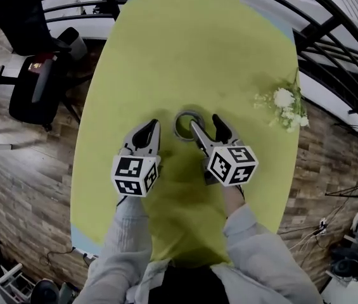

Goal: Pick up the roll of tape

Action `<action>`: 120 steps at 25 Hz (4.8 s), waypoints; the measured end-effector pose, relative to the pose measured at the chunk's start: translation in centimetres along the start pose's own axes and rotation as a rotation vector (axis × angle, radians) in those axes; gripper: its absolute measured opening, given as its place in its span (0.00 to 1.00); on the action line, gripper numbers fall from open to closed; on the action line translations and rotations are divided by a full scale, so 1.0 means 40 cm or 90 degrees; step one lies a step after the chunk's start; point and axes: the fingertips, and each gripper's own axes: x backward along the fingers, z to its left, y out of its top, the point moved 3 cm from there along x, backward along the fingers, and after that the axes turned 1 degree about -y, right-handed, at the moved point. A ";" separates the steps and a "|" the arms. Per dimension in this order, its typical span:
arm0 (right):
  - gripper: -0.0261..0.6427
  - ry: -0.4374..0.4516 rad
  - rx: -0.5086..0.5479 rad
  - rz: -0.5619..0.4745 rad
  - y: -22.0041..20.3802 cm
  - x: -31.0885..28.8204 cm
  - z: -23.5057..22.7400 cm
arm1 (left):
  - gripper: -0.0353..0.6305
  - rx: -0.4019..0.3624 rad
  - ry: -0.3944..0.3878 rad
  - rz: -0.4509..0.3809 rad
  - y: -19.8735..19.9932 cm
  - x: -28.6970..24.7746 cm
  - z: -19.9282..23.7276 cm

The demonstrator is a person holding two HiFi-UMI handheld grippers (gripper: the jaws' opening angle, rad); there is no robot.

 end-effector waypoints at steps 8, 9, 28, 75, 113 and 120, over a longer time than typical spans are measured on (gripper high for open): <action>0.50 -0.081 0.106 0.134 -0.050 -0.095 -0.018 | 0.09 0.012 0.007 -0.012 -0.018 -0.027 0.018; 0.50 -0.085 0.120 0.144 -0.054 -0.098 -0.013 | 0.09 0.012 0.008 -0.012 -0.019 -0.028 0.021; 0.21 -0.118 0.114 0.177 -0.056 -0.085 -0.029 | 0.09 0.011 0.014 -0.026 -0.004 0.004 0.030; 0.17 -0.143 0.065 -0.133 0.082 0.680 0.093 | 0.09 -0.080 -0.041 -0.105 0.107 0.439 -0.423; 0.15 -0.051 0.010 -0.345 -0.343 1.388 0.056 | 0.09 -0.092 -0.102 -0.148 -0.217 0.861 -0.892; 0.15 -0.041 0.008 -0.338 -0.359 1.405 0.064 | 0.09 -0.088 -0.099 -0.153 -0.229 0.873 -0.905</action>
